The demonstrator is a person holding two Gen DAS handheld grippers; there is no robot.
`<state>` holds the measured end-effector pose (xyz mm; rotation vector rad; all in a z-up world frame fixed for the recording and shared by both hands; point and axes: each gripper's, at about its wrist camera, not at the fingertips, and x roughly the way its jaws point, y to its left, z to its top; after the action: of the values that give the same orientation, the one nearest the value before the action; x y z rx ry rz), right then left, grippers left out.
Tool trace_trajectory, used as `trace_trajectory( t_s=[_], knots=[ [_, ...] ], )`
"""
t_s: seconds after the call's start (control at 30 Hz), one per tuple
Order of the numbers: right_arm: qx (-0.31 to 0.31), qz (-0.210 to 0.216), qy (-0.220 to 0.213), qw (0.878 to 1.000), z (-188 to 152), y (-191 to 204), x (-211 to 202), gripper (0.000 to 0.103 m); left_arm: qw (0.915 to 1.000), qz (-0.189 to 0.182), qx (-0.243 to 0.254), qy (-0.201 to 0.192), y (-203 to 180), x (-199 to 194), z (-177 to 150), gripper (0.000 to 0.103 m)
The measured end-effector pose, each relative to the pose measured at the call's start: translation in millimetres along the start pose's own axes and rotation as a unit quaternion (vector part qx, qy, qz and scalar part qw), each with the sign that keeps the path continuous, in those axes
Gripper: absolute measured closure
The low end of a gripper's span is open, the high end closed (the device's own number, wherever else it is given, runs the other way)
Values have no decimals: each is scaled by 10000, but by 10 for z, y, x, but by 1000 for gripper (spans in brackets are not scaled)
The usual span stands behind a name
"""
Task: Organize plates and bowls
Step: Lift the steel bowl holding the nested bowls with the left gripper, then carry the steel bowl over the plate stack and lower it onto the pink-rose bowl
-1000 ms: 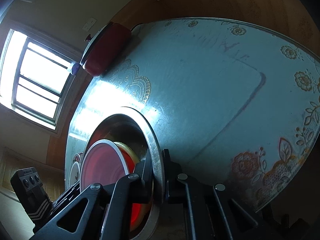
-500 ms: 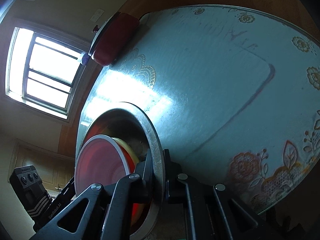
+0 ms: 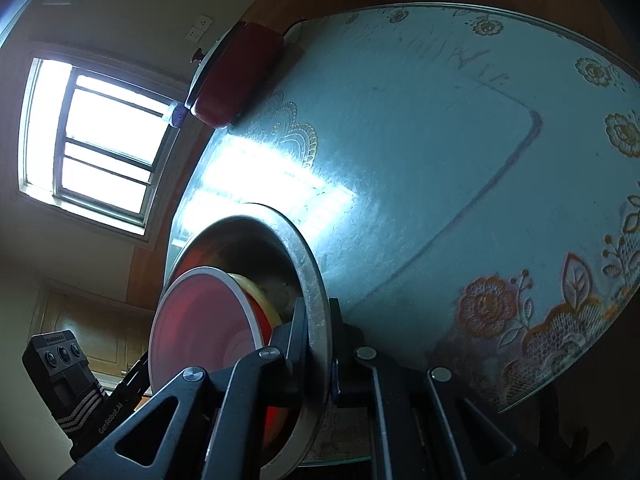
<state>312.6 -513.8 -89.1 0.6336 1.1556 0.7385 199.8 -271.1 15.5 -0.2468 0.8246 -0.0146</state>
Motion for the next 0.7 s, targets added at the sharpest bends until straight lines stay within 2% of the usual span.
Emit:
trace_trajectory(
  t_s=[0.3, 0.7],
  knots=[
    [-273, -7, -168, 9995, -114, 388, 6, 95, 9998, -60, 49, -207, 232, -269, 48, 90],
    [-546, -39, -264, 9982, -392, 1123, 302, 94, 9989, -148, 2, -447, 927, -714, 127, 90]
  ],
)
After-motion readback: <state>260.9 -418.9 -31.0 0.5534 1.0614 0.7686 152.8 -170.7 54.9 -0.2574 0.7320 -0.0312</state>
